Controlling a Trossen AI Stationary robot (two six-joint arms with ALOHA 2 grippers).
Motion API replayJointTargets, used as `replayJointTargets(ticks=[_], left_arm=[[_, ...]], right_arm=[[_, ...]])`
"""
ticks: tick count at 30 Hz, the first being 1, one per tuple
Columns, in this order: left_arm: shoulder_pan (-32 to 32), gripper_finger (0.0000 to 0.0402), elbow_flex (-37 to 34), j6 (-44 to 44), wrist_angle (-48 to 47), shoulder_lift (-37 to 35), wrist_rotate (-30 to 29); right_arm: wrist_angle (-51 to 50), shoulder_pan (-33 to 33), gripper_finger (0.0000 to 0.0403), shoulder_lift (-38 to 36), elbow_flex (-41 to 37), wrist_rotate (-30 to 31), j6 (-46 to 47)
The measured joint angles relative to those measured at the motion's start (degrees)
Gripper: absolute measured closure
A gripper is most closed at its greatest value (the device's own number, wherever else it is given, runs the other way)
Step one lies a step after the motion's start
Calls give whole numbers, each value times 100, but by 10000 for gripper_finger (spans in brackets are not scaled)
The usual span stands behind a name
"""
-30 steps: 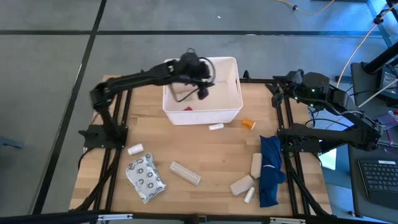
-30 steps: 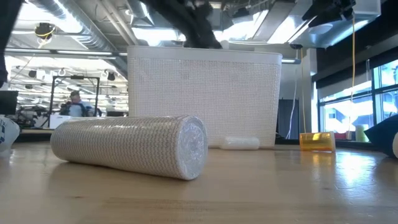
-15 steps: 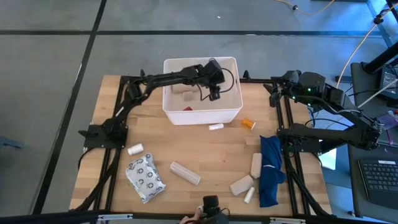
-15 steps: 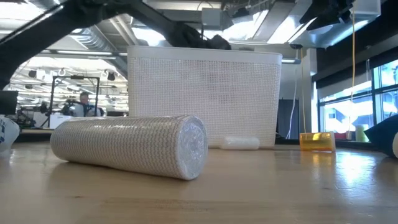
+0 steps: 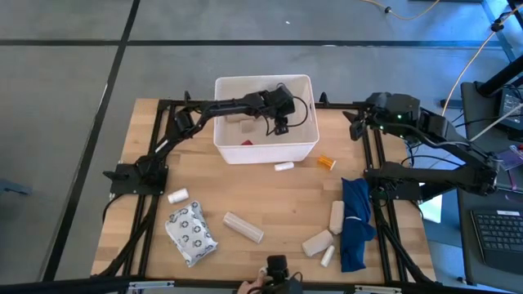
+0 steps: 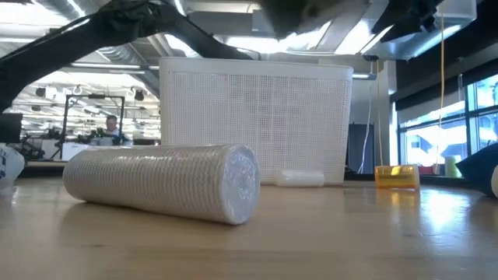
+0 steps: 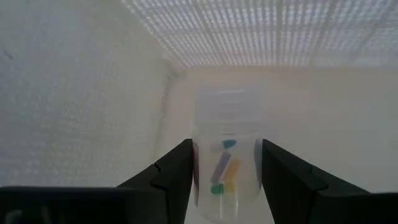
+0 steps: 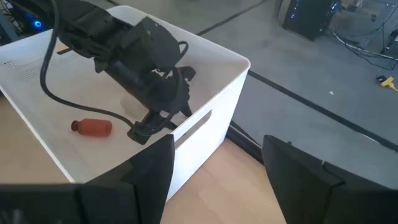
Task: Pick & place medical supplies in basket/bin
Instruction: Put the transparent pill bottle into the white bin, then put the orange pill bottle into the white bin
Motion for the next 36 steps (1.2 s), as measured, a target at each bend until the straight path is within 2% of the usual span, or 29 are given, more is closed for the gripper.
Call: replayJointTargets(ticks=[9, 18, 23, 26, 28, 32, 36], left_arm=[[-25, 223, 0, 2, 54, -4, -97], [-10, 183, 0, 2, 69, -4, -176], [-32, 180, -11, 8, 11, -120, -740], [-59, 185, -11, 11, 49, -384, -1075], [-54, 190, -11, 11, 43, -612, -1100], [-69, 198, -11, 0, 54, -1229, -796], [-156, 201, -9, -37, 42, -1972, -589]], right_arm=[[-7, 0, 160, 289, 2, -68, 151], [21, 2, 160, 351, 2, -1168, 736], [-314, 7, 160, 351, 2, -1837, 876], [-890, 70, 160, 353, 2, -1843, 960], [-1356, 92, 160, 370, 2, -1605, 1322], [-2101, 90, 160, 541, 2, -1306, 1395], [-1975, 94, 160, 880, -242, -1325, 845]])
